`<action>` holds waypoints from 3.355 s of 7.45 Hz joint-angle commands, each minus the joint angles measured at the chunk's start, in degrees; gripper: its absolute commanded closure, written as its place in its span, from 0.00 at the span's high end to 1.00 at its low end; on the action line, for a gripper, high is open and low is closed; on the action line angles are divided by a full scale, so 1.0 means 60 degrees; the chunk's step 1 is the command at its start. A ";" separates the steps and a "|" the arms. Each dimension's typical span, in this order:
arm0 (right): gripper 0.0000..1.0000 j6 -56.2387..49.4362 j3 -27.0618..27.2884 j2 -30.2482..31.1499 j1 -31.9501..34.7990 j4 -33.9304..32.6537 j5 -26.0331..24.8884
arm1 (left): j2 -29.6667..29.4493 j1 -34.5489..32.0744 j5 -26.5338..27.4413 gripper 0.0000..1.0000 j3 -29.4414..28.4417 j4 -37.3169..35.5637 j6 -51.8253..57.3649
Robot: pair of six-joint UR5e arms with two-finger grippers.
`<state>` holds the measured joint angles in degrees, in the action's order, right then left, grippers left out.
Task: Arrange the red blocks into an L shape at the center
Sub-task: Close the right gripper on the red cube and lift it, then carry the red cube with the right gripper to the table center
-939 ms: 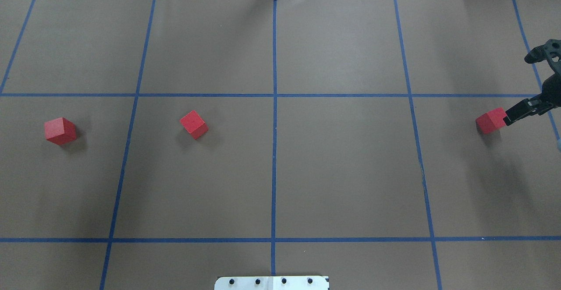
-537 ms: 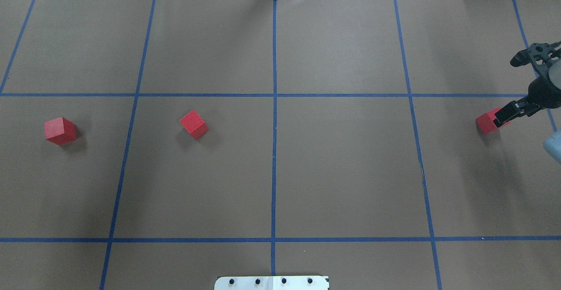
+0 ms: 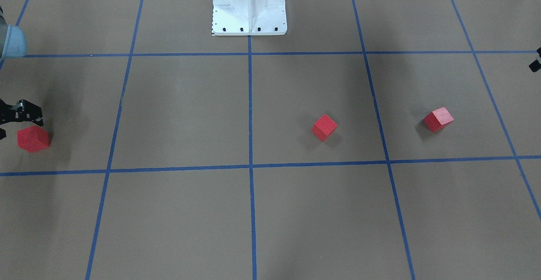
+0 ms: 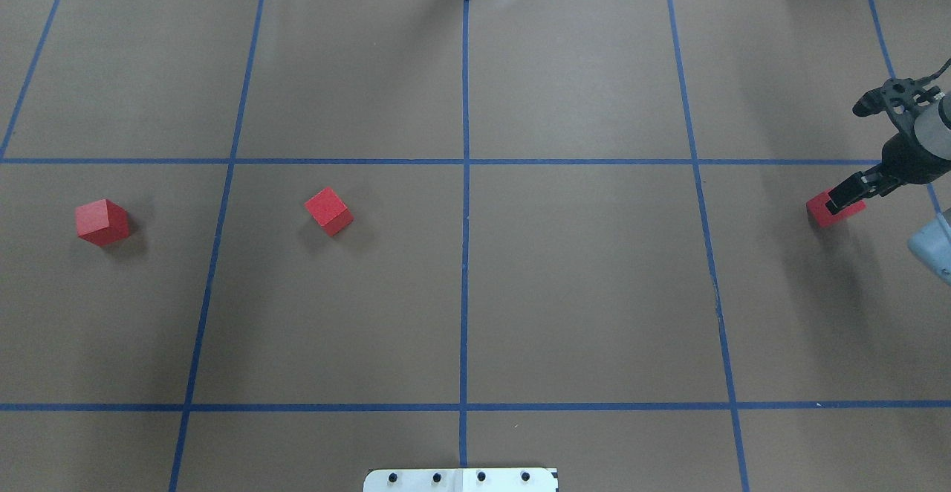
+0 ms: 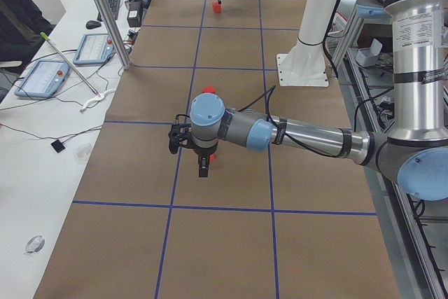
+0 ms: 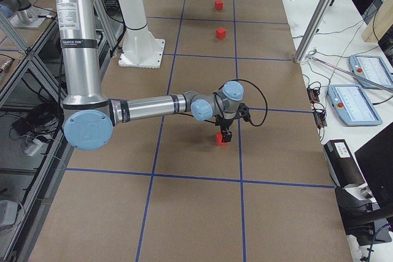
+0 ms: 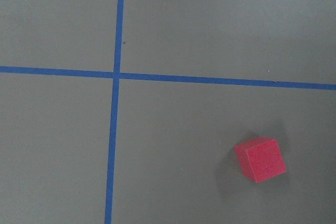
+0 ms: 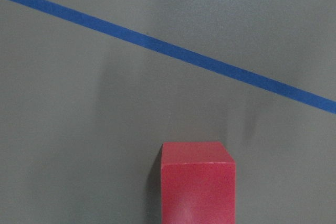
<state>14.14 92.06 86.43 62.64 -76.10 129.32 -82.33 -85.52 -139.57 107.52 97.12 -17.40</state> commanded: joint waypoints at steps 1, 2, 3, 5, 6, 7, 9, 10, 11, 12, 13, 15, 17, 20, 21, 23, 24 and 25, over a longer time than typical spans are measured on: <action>0.99 0.0003 -0.0181 -0.0049 -0.0127 0.0041 0.0009 | 0.0011 0.0000 0.0000 1.00 0.0082 -0.0015 0.0000; 0.99 0.0003 -0.0313 -0.0078 -0.0128 0.0041 0.0009 | 0.0011 0.0000 0.0000 1.00 0.0068 -0.0015 0.0000; 0.99 0.0003 -0.0474 -0.0151 -0.0172 0.0041 -0.0006 | 0.0011 0.0000 0.0000 1.00 0.0082 -0.0015 0.0000; 0.98 -0.0012 -0.0724 -0.0312 -0.0172 0.0041 -0.0006 | 0.0011 0.0000 -0.0015 1.00 0.0097 -0.0015 0.0000; 0.94 -0.0012 -0.0739 -0.0313 -0.0187 0.0041 -0.0021 | 0.0011 0.0000 -0.0015 1.00 0.0155 -0.0015 0.0000; 0.87 -0.0012 -0.0797 -0.0313 -0.0187 0.0041 -0.0035 | 0.0011 0.0000 -0.0015 1.00 0.0141 -0.0015 -0.0044; 0.19 -0.0027 -0.0783 -0.0313 -0.0187 0.0041 -0.0021 | 0.0011 0.0000 -0.0015 1.00 0.0214 0.0029 -0.0454; 0.00 0.0002 -0.0682 -0.0327 -0.0187 0.0041 -0.0006 | 0.0011 0.0000 -0.0015 1.00 0.0214 0.0029 -0.0454; 0.00 0.0017 -0.0666 -0.0342 -0.0172 0.0041 0.0023 | 0.0011 0.0000 -0.0015 1.00 0.0229 0.0029 -0.0454; 0.00 0.0046 -0.0057 -0.0371 -0.0143 -0.0089 0.0168 | 0.0011 0.0000 -0.0015 1.00 0.0229 0.0029 -0.0454; 0.00 0.1482 0.0935 -0.0531 -0.0157 -0.0627 0.0213 | 0.0025 0.0000 -0.0015 1.00 0.0229 0.0029 -0.0454; 0.00 0.3932 0.2081 -0.1220 -0.0680 -0.1042 0.0243 | 0.0084 0.0000 0.0000 1.00 0.0215 0.0058 -0.0440; 0.00 0.6843 0.2439 -0.2270 -0.2156 -0.1057 -0.0121 | 0.0084 0.0015 0.0000 1.00 0.0200 0.0058 -0.0440; 0.00 0.9748 0.2294 -0.4128 -0.4399 -0.1493 -0.1845 | 0.0084 0.0029 0.0015 1.00 0.0083 0.0073 -0.0454; 0.00 0.9932 0.1945 -0.4832 -0.4913 -0.1888 -0.2417 | 0.0070 0.0029 0.0029 1.00 -0.0048 0.0073 -0.0396; 0.00 1.0341 0.0966 -0.5699 -0.5240 -0.1907 -0.2613 | -0.0003 0.0044 0.0102 1.00 -0.0195 0.0073 -0.0425; 0.00 1.0388 0.0670 -0.5877 -0.5299 -0.1907 -0.2628 | -0.0004 0.0044 0.0030 1.00 -0.0196 0.0073 -0.0439; 0.00 1.0388 0.0290 -0.6169 -0.5386 -0.1907 -0.2773 | -0.0004 0.0044 0.0015 1.00 -0.0167 0.0073 -0.0454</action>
<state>76.06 96.74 51.69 31.04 -87.48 113.52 -82.31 -85.26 -139.29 106.46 97.56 -20.01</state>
